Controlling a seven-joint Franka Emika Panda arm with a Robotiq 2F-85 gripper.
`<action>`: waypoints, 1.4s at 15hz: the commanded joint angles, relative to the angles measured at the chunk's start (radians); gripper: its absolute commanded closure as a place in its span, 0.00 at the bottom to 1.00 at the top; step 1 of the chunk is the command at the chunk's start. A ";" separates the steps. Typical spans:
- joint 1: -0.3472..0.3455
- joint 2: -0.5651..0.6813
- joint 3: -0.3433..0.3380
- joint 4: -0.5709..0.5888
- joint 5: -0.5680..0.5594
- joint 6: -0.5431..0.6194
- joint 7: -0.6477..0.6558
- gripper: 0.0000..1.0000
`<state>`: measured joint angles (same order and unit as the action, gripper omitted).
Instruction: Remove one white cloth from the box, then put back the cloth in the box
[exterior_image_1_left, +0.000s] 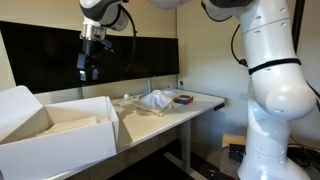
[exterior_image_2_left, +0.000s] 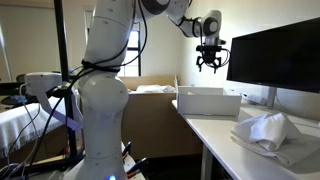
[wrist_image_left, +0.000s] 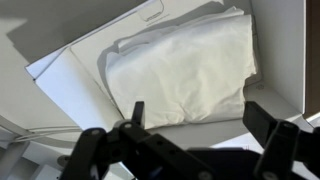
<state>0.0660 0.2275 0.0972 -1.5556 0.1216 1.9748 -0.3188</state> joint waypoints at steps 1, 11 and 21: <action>0.042 0.040 0.000 0.045 -0.090 0.046 0.125 0.00; 0.129 -0.009 -0.063 0.058 -0.555 -0.057 0.542 0.00; 0.052 -0.043 -0.091 0.008 -0.485 -0.152 0.523 0.00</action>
<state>0.1558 0.2255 0.0090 -1.4880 -0.3983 1.8022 0.2245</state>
